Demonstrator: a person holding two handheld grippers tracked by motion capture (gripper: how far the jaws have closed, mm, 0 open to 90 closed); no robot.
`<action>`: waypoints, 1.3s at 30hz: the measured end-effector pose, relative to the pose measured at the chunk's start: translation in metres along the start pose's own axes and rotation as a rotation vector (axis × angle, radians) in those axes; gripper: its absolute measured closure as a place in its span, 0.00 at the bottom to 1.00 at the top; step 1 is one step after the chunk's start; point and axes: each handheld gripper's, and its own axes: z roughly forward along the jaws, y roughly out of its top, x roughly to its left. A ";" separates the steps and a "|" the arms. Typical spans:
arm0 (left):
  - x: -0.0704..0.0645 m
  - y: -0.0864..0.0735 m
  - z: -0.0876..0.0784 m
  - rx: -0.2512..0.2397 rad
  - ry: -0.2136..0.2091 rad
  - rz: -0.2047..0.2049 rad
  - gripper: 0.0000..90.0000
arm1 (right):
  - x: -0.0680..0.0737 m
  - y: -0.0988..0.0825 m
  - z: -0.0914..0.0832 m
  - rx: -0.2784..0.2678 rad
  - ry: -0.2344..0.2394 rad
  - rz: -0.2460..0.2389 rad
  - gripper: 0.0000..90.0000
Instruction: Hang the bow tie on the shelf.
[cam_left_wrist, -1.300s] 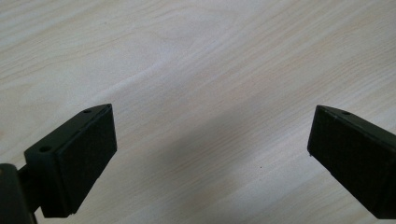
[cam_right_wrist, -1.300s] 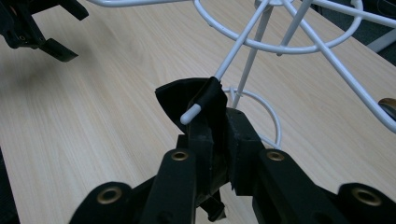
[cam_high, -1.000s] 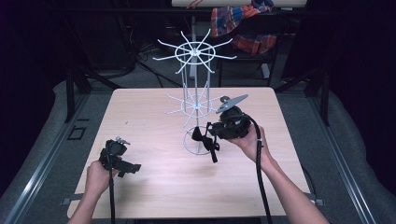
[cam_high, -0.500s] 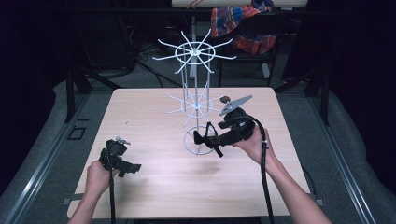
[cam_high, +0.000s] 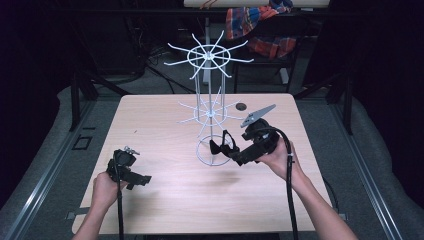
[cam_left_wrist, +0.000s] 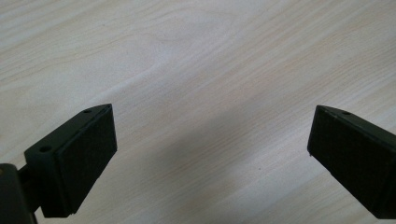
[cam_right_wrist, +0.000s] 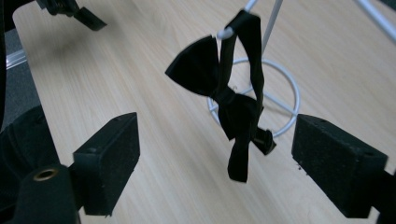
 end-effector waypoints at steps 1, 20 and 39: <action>0.000 0.000 0.000 0.000 0.001 0.000 0.01 | 0.000 -0.002 0.000 0.011 0.002 0.007 0.15; 0.000 0.000 -0.001 -0.003 0.000 0.004 0.01 | -0.002 -0.024 -0.004 0.056 -0.007 0.020 0.04; -0.001 0.001 0.000 0.002 -0.004 0.009 0.02 | -0.012 -0.069 0.015 0.196 -0.026 0.057 0.02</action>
